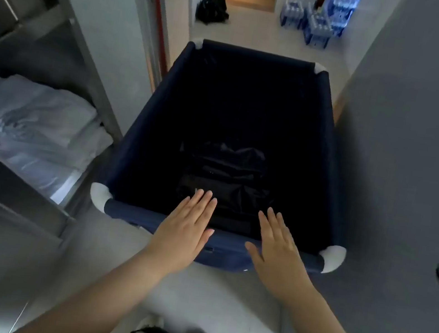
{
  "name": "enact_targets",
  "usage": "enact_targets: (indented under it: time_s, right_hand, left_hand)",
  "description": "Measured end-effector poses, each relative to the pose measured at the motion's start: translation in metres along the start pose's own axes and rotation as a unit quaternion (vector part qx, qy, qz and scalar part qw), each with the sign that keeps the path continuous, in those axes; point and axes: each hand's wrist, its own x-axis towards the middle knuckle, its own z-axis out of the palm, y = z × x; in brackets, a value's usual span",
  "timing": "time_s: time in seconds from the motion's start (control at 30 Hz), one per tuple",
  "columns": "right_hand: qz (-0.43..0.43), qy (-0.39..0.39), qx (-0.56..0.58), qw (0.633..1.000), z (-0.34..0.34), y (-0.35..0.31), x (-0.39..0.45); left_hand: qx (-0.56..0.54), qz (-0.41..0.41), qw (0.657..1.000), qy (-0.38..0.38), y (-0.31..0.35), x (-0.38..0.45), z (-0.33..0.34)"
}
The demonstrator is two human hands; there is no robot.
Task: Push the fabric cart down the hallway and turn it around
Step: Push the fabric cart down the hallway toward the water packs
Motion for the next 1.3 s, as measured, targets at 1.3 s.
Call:
enact_targets:
  time_s: [1.3]
  right_hand:
    - [-0.003,-0.047,-0.147,0.988,0.057,0.045,0.090]
  left_hand:
    - [0.018,0.015,0.988,-0.151,-0.057,0.067,0.089]
